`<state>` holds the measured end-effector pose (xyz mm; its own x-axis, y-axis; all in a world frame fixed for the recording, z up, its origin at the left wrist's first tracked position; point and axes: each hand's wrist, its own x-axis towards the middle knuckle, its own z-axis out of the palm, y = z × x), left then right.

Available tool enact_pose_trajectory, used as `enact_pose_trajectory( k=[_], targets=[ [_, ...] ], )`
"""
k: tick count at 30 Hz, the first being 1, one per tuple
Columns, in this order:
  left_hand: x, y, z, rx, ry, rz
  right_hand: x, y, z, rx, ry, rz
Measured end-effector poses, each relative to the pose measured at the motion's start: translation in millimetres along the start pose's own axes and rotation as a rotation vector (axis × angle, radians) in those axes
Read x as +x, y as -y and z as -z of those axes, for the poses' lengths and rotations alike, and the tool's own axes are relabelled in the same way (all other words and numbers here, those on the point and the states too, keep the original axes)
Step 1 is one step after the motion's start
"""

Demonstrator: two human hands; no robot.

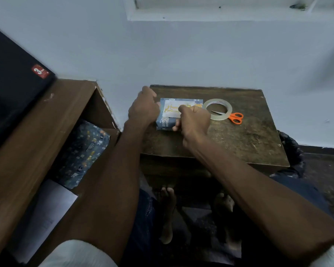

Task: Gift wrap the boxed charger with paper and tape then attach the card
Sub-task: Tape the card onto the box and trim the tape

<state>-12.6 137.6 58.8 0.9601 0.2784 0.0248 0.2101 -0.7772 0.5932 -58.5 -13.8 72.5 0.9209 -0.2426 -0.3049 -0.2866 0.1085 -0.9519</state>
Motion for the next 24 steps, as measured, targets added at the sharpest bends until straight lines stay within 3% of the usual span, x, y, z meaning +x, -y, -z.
enact_pose_trajectory(
  k=[3,8,11,13,15,21,24],
  targets=[
    [-6.5,-31.8,-10.6,-0.076,-0.147,-0.114,20.5,16.1,23.5,-0.048,0.008,0.066],
    [-15.1,-79.4,-49.6,-0.215,0.073,-0.338,63.4,36.0,73.2,-0.304,0.109,0.126],
    [-12.8,-91.3,-69.2,-0.262,0.118,-0.335,90.8,41.3,100.1,-0.87,0.059,0.293],
    [-8.7,-96.0,-73.9,-0.296,0.118,-0.311,101.1,39.7,114.9,-1.212,0.111,0.363],
    [-5.2,-98.7,-76.7,-0.308,0.129,-0.292,101.1,37.5,123.2,-1.385,0.2,0.378],
    [-3.5,-101.5,-82.2,-0.244,0.157,-0.289,108.8,24.4,120.1,-1.506,0.242,0.585],
    [-5.7,-102.8,-80.2,-0.287,0.172,-0.29,114.0,32.8,121.8,-1.422,0.275,0.642]
  ],
)
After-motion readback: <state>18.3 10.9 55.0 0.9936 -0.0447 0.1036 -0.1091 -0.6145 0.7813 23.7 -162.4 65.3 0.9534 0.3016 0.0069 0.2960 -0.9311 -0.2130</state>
